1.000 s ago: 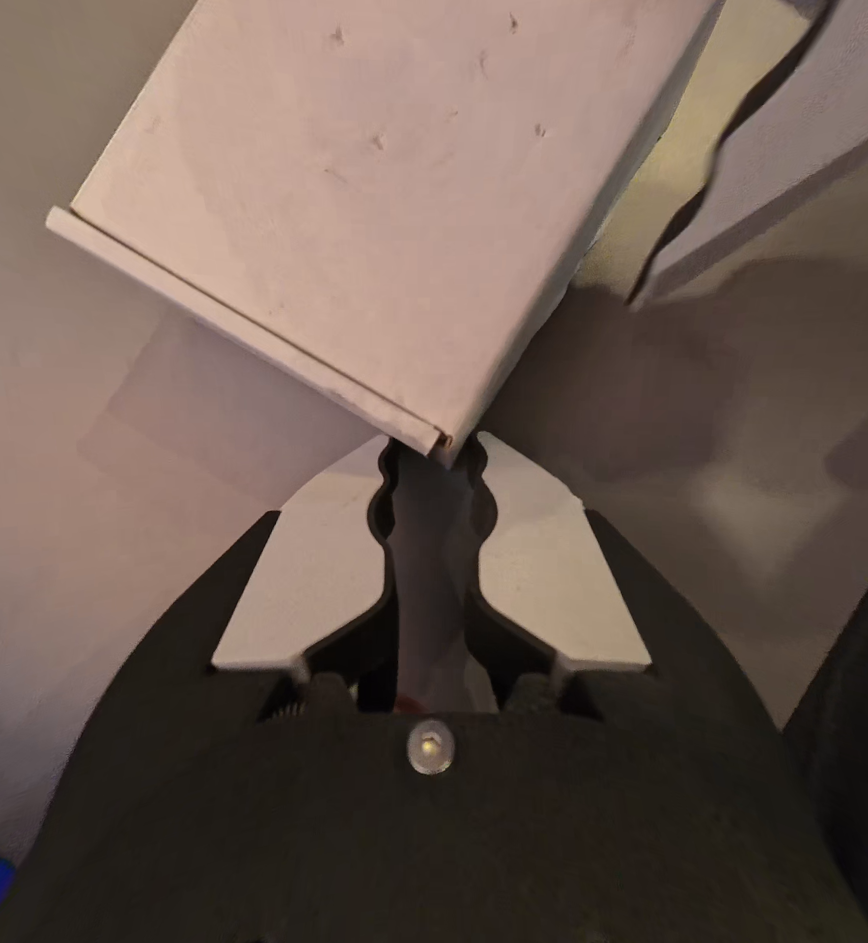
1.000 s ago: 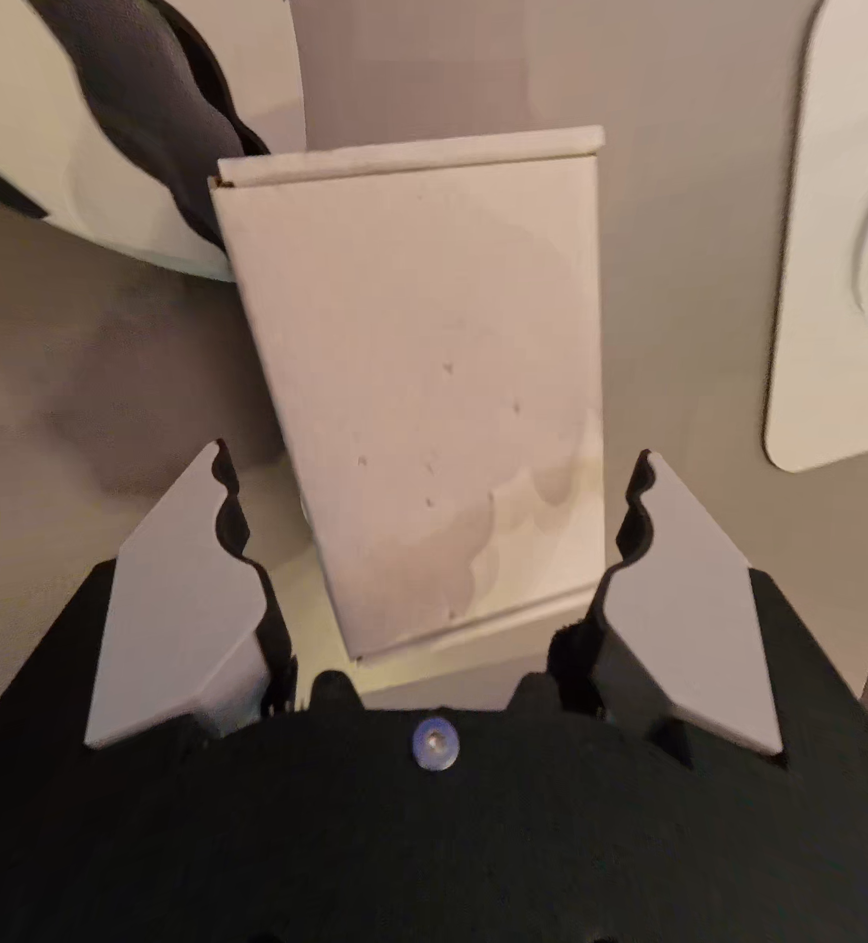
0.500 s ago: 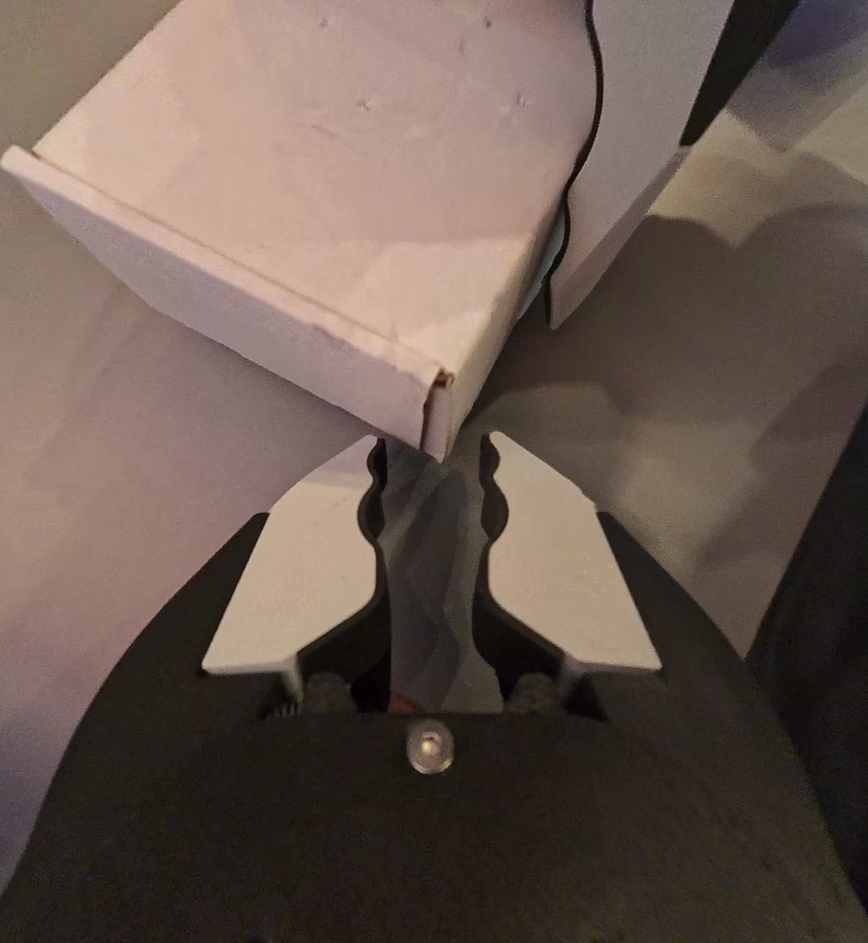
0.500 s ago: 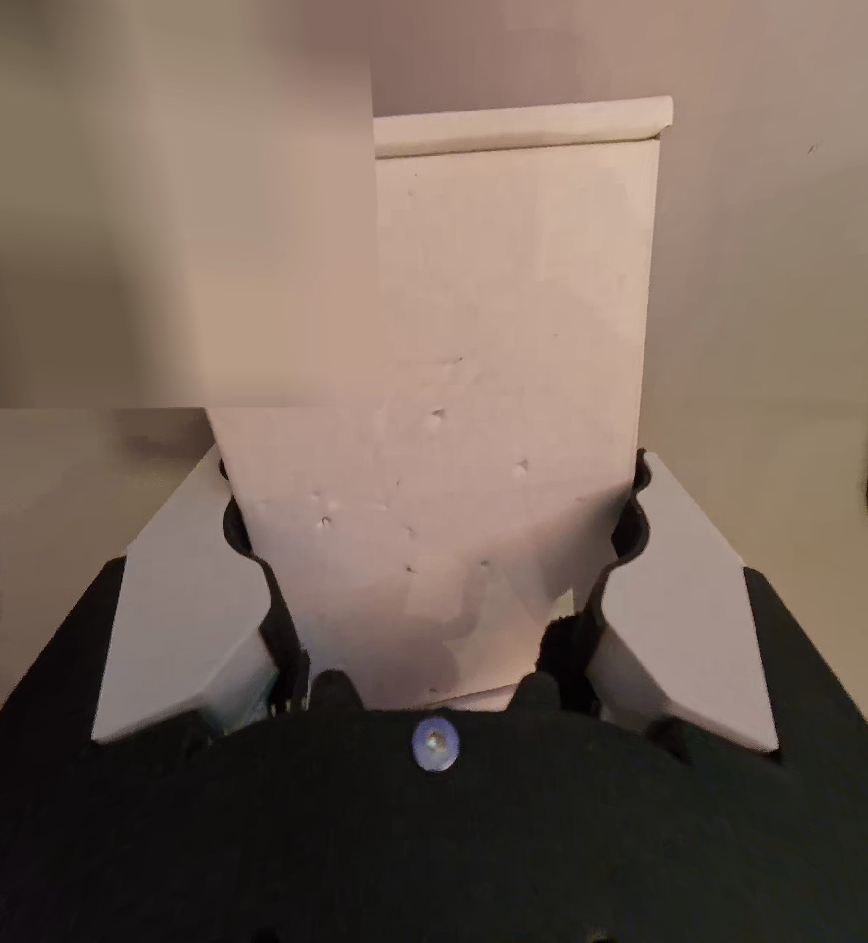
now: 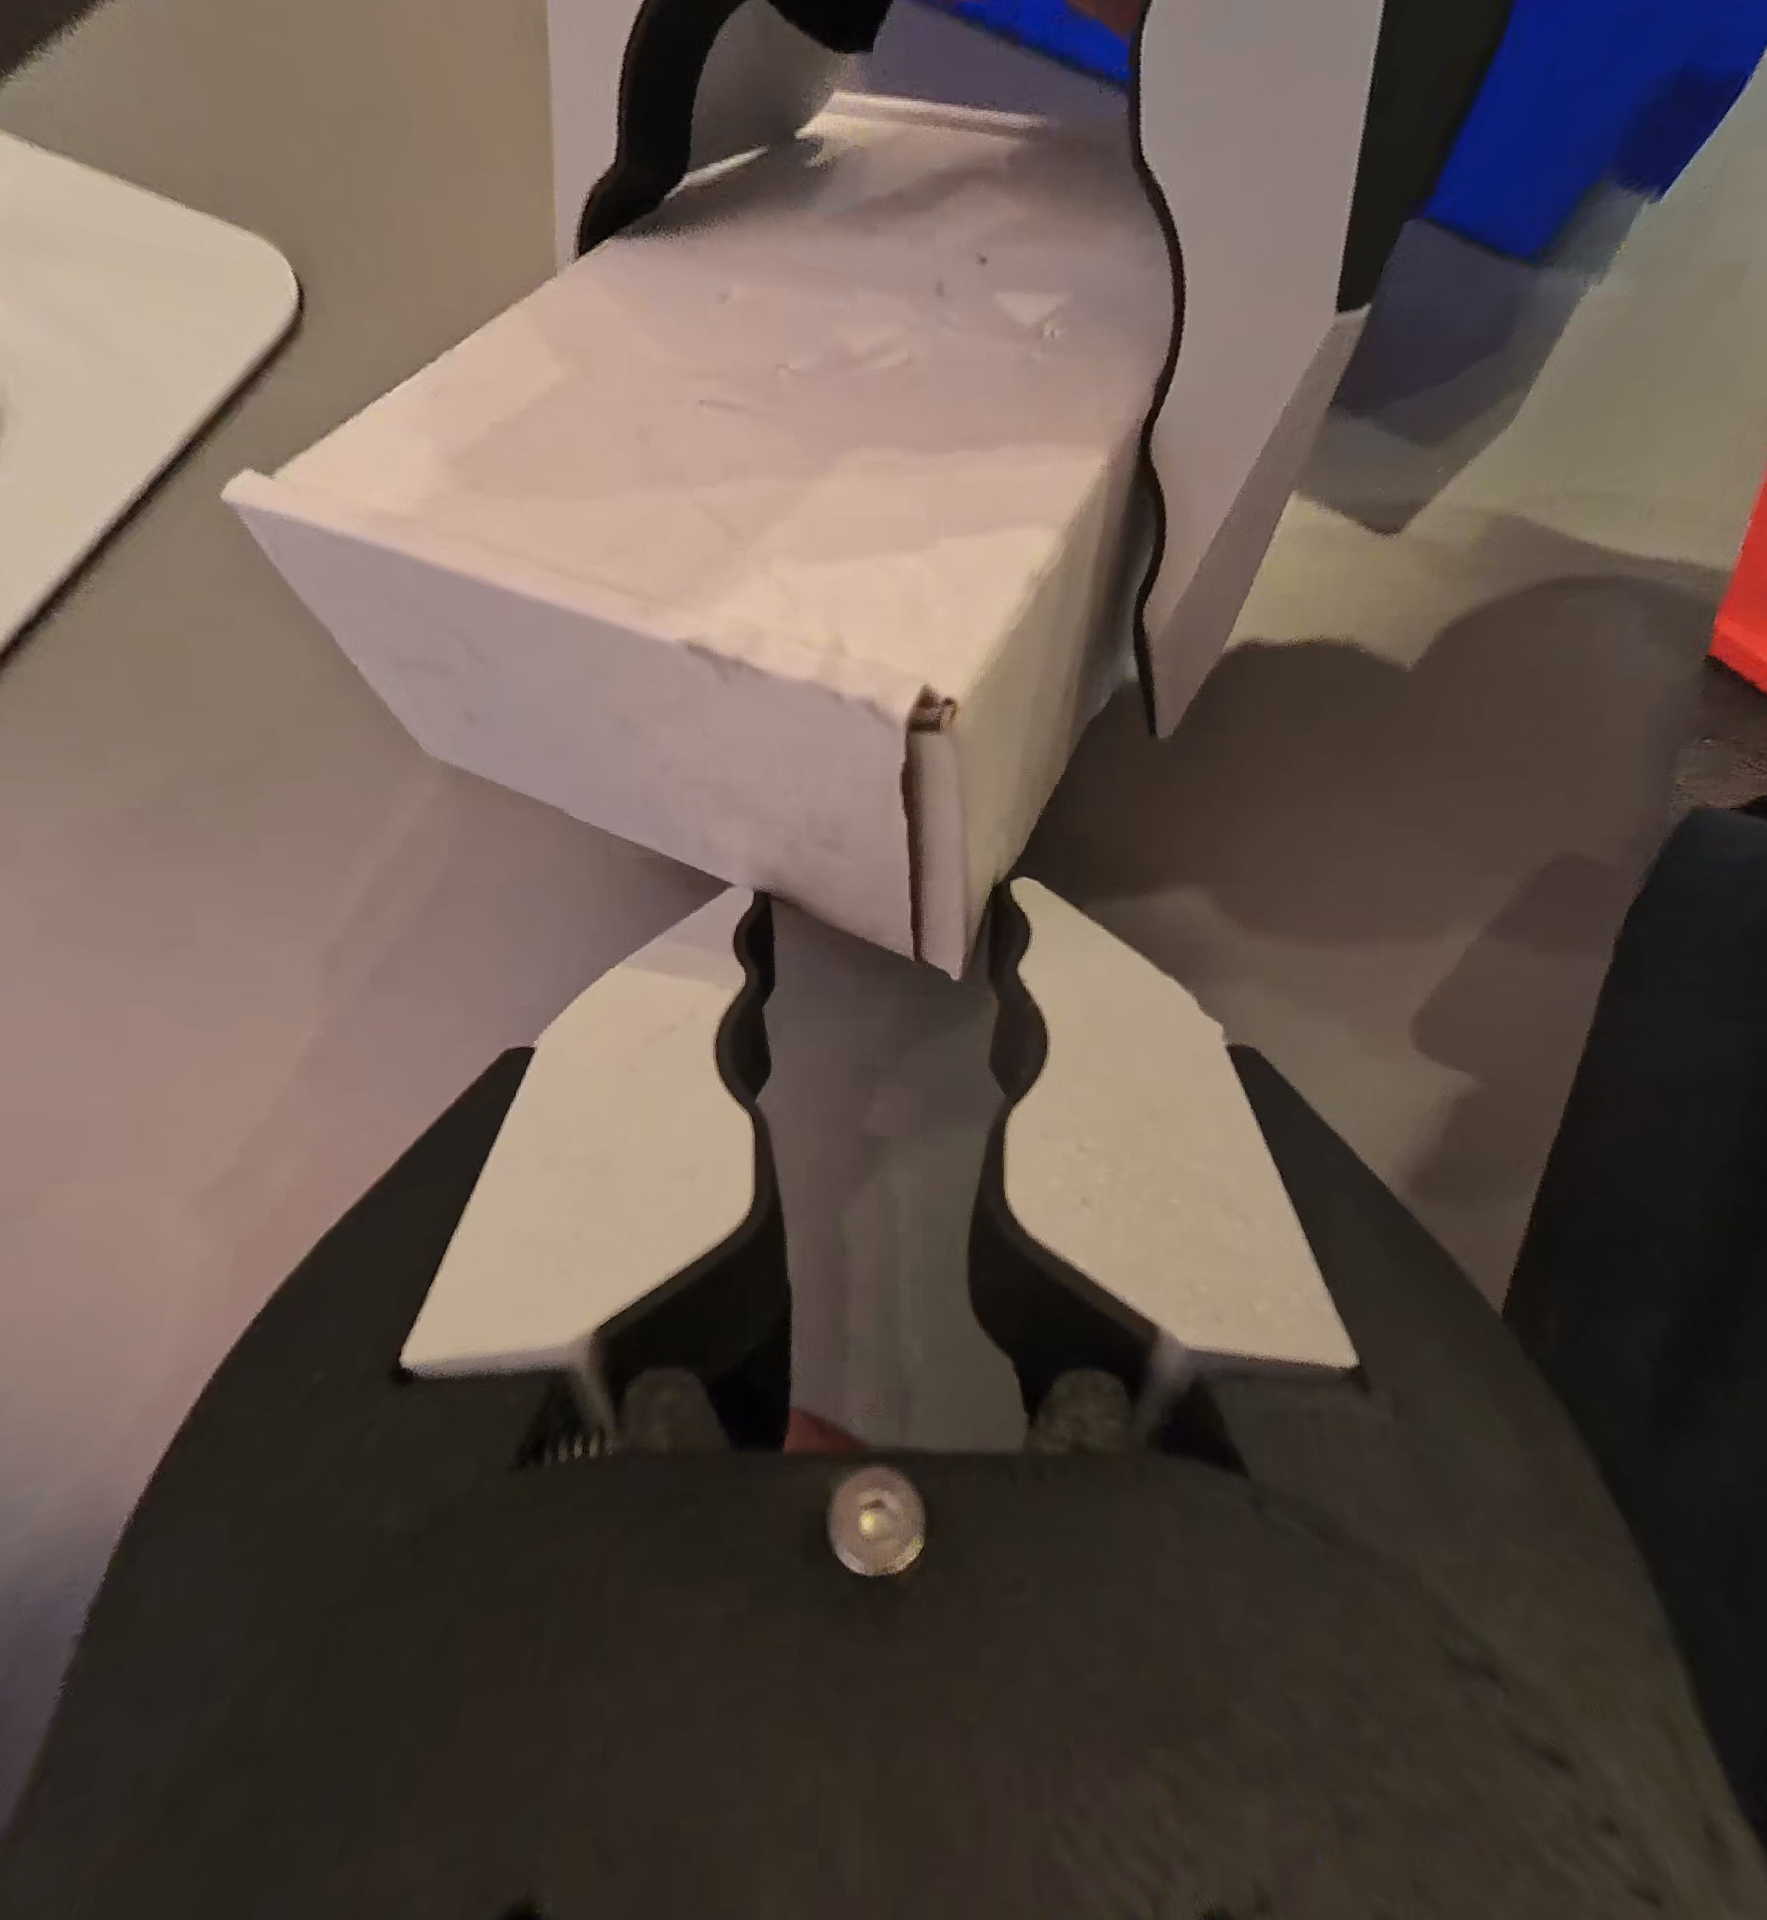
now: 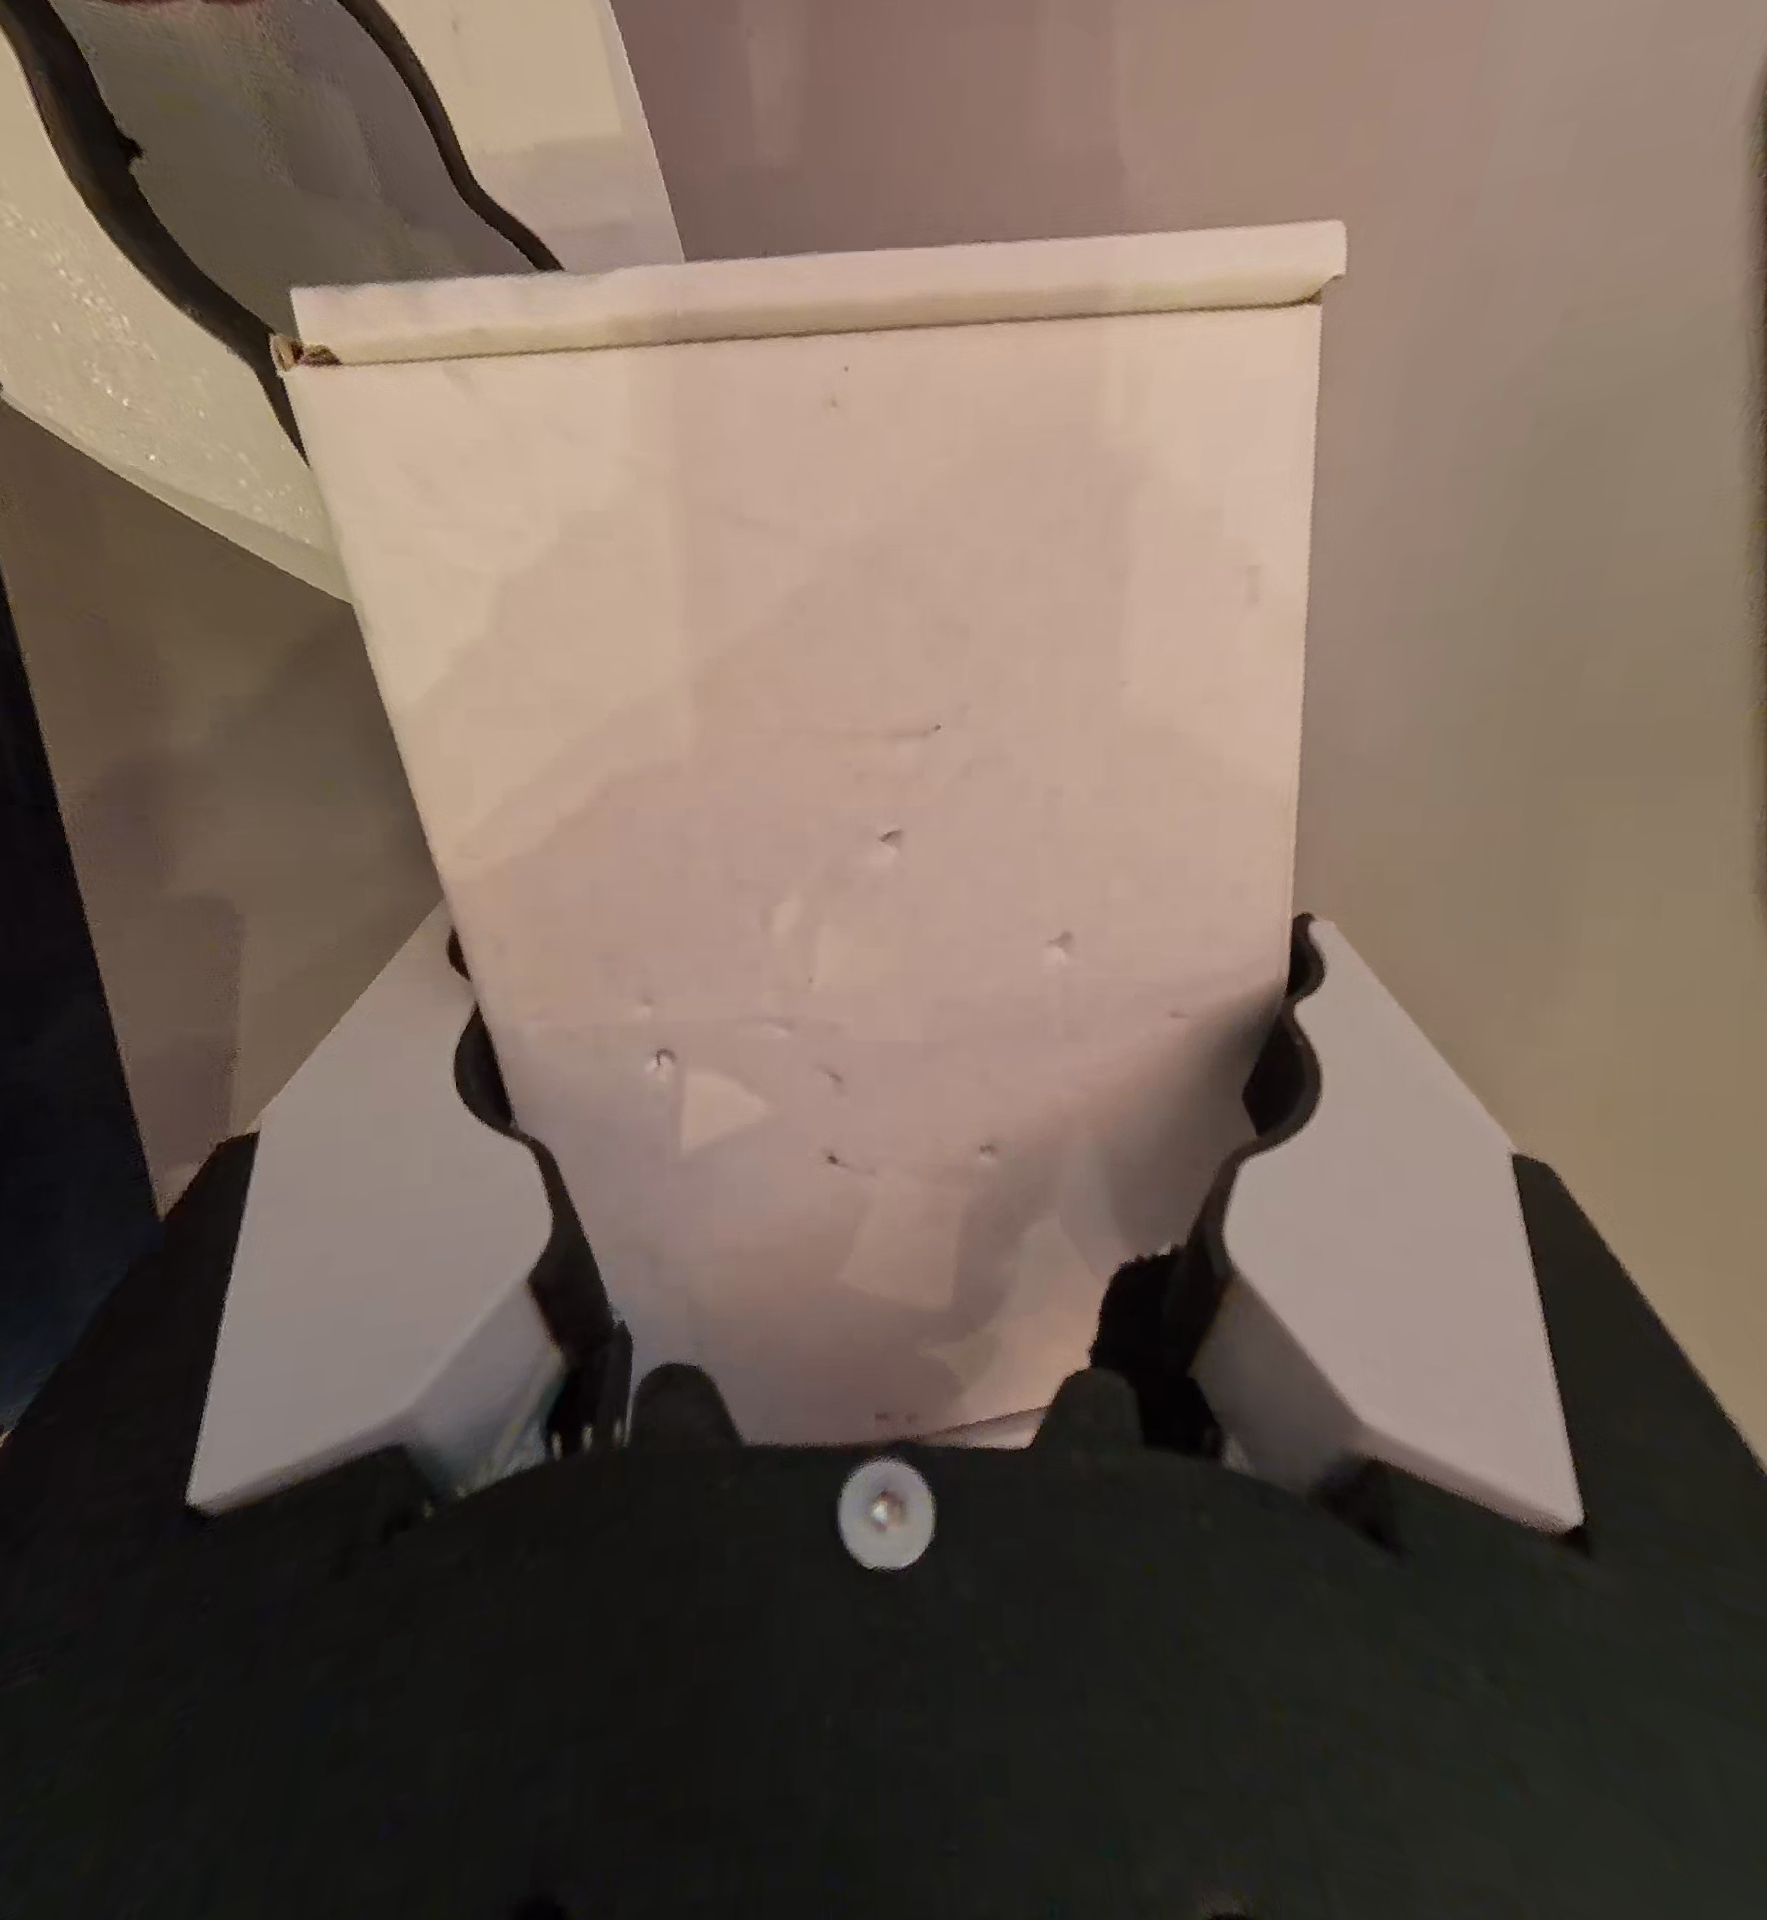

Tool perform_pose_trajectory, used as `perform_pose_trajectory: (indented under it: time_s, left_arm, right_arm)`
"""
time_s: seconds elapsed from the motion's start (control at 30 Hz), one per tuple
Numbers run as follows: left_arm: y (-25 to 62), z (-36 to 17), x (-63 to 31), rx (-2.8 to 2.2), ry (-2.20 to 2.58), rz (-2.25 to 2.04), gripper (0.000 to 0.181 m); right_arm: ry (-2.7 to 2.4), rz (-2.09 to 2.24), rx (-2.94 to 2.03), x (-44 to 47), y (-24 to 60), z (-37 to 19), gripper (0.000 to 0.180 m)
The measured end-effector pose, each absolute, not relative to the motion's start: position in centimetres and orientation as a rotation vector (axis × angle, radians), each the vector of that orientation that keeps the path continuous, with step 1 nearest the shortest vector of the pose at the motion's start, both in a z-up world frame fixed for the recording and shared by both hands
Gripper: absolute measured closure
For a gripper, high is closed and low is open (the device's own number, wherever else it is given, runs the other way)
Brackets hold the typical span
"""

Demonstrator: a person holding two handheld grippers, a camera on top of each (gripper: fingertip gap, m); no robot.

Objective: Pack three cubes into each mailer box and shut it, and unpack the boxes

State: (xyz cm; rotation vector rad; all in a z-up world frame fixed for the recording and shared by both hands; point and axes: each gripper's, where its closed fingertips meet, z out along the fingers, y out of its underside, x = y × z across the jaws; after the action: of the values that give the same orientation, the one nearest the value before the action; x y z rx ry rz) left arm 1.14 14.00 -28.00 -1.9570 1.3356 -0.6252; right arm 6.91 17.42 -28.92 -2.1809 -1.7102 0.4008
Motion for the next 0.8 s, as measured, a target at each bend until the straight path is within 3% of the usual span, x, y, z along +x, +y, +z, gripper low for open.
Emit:
perform_pose_trajectory:
  time_s: [0.03, 0.13, 0.43, 0.8]
  left_arm:
    - [13.9, -27.3, 1.3, -1.940, 1.323, -0.653, 0.142]
    - [14.3, -25.4, 1.2, -1.899, 1.265, -0.686, 0.125]
    - [14.8, -26.1, 0.4, -1.936, 1.249, -0.676, 0.133]
    - [14.3, -28.4, 0.7, -1.983, 1.324, -0.647, 0.134]
  right_arm:
    - [-1.697, 0.396, -2.173, 7.1, 17.4, -28.2, 0.037]
    - [-1.653, 0.360, -2.136, 8.7, 17.7, -24.9, 0.037]
    - [-1.463, 0.051, -2.106, 22.3, 19.8, -13.3, 0.037]
    - [-1.514, -0.321, -2.335, 40.3, 19.6, -17.2, 0.036]
